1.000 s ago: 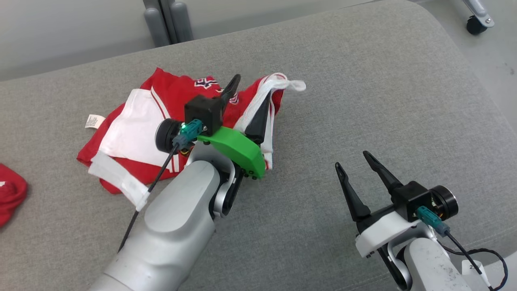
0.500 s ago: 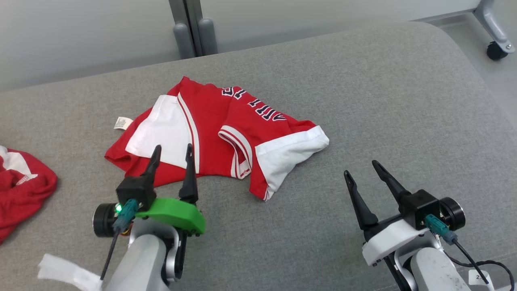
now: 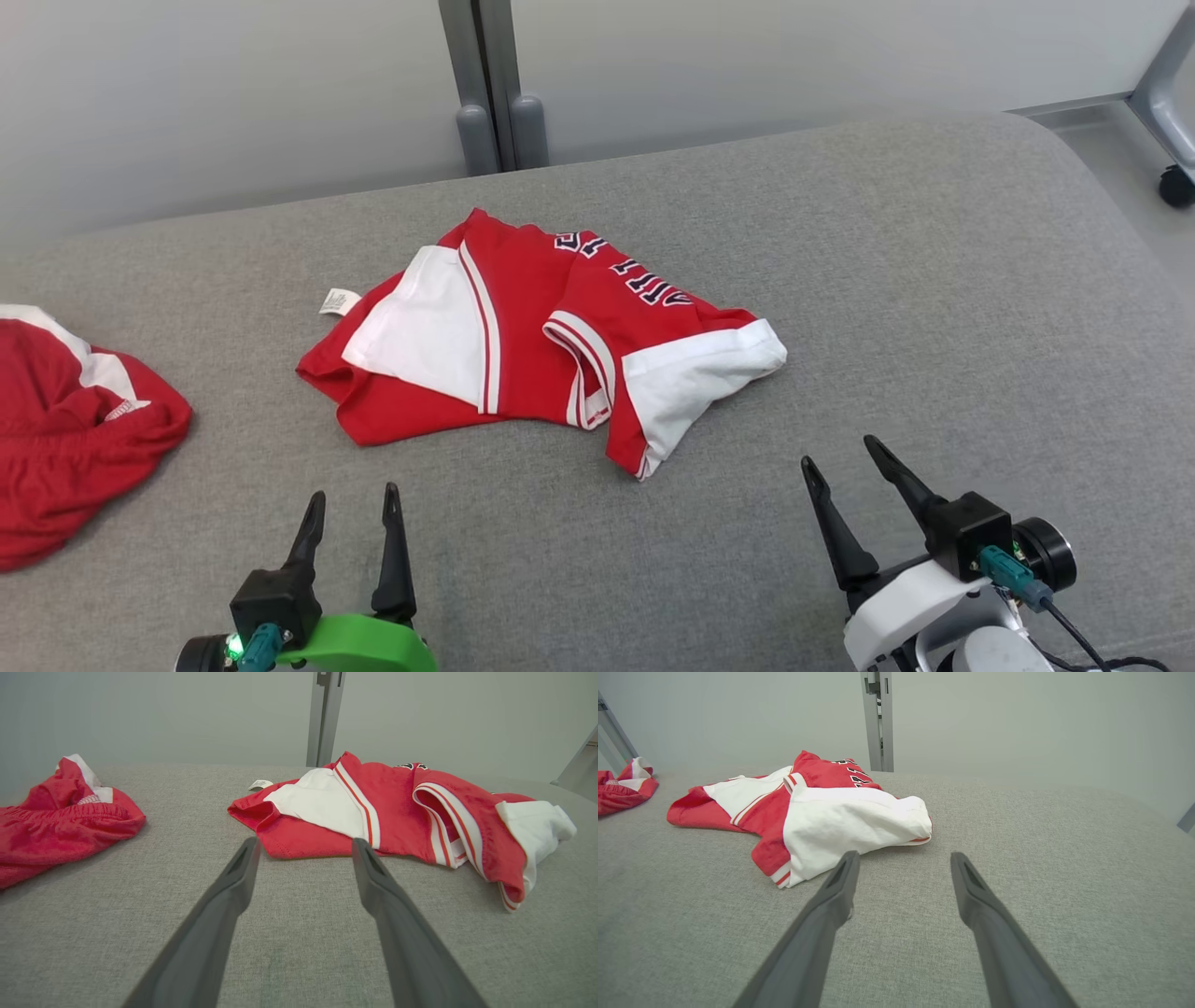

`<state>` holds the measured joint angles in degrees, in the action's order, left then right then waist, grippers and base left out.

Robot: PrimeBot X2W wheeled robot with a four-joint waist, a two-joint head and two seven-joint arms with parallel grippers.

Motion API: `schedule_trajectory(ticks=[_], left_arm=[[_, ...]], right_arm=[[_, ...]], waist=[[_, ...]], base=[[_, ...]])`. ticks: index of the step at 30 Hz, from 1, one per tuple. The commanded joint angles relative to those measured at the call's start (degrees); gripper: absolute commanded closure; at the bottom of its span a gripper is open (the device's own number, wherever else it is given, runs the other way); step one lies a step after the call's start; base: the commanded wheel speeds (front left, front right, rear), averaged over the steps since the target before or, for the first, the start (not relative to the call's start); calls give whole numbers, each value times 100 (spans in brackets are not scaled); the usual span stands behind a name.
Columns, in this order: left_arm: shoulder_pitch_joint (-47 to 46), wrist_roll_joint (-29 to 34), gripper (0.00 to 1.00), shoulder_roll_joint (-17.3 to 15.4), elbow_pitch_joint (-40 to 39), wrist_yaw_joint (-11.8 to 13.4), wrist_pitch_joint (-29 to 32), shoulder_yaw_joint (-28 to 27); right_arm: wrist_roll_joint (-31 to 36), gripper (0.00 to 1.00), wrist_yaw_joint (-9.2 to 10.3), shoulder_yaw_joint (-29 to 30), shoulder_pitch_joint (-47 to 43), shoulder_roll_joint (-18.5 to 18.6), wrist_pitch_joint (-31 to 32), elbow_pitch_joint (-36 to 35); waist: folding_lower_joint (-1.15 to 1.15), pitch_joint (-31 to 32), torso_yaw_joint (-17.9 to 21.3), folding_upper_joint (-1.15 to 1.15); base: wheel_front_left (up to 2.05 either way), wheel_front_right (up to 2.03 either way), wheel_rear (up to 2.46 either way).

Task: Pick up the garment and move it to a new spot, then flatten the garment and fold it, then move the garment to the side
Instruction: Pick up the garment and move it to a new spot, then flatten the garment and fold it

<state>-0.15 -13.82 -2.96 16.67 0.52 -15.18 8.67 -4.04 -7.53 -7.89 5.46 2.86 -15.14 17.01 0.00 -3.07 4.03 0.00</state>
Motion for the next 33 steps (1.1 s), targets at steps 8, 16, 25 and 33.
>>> schedule_trajectory(ticks=[8, 16, 25, 33], left_arm=[[-229, -200, 0, -2, -79, 17, 5, 308], [-418, -309, 0, -2, -2, 41, 5, 528], [-611, -437, 0, -1, 22, 18, 5, 686], [-703, -519, 0, 0, -6, 72, 5, 773]], right_arm=[[-276, 0, 8, -501, 461, 13, -1, 194], [-696, 0, 8, -932, 1263, 19, -2, 710], [-738, 0, 8, -768, 1938, 18, -2, 1490], [-602, 100, 8, -672, 2029, 20, -1, 1882]], waist=[[0, -276, -410, 0], [0, -583, -905, 0], [0, -968, -1335, 0], [0, -1132, -1419, 0]], base=[[0, 0, 0], [0, 0, 0], [0, 0, 0], [0, 0, 0]])
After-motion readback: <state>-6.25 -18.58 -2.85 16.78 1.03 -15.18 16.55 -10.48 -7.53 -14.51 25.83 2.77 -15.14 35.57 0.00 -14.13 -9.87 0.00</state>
